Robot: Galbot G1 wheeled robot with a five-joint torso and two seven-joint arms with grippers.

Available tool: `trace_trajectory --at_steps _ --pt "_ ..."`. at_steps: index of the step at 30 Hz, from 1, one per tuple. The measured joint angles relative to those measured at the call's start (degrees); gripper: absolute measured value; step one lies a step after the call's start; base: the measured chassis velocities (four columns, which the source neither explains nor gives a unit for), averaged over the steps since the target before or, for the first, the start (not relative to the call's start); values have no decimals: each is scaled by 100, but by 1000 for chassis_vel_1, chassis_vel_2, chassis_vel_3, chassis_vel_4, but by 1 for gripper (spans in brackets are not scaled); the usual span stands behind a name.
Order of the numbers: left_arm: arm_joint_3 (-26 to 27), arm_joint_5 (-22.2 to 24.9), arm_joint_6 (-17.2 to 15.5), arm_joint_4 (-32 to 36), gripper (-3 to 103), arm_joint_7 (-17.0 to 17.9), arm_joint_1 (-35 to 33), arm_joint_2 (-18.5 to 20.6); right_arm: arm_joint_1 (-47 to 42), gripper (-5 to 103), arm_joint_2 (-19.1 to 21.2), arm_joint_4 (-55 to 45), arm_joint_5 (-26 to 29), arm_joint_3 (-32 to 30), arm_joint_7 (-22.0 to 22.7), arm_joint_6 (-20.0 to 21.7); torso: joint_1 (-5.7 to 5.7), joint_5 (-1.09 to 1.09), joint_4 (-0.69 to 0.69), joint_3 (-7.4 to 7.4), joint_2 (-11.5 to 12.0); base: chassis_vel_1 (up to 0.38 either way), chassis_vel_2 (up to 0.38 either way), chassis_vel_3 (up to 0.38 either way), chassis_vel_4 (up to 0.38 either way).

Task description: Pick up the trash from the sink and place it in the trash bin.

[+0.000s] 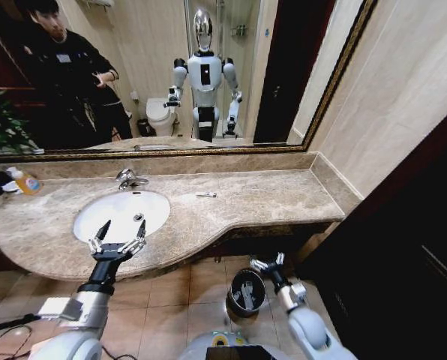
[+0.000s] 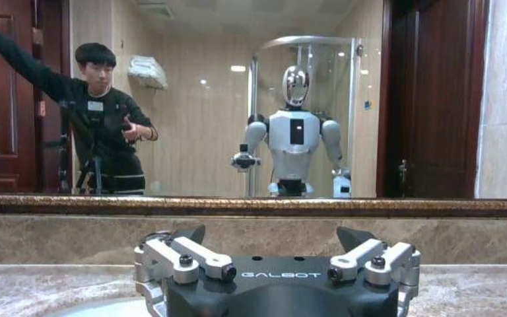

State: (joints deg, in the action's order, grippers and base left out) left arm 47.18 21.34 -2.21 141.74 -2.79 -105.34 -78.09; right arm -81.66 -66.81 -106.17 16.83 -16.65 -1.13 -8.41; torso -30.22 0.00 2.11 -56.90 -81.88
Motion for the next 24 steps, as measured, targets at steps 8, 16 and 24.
trace_trajectory --at_steps 8,16,24 --pt "0 0 0 0 100 0 0 0 1300 100 59 416 282 215 -1333 759 -1 0 0 -1 0 0 0 0 0" --pt "0 0 0 0 100 0 0 0 2422 100 83 898 466 459 -2165 1491 -1 -1 0 -1 0 0 0 0 0" --pt "0 0 0 0 100 0 0 0 3903 100 -97 2220 372 851 -2926 1497 -1 0 1 -1 1 0 0 0 0"
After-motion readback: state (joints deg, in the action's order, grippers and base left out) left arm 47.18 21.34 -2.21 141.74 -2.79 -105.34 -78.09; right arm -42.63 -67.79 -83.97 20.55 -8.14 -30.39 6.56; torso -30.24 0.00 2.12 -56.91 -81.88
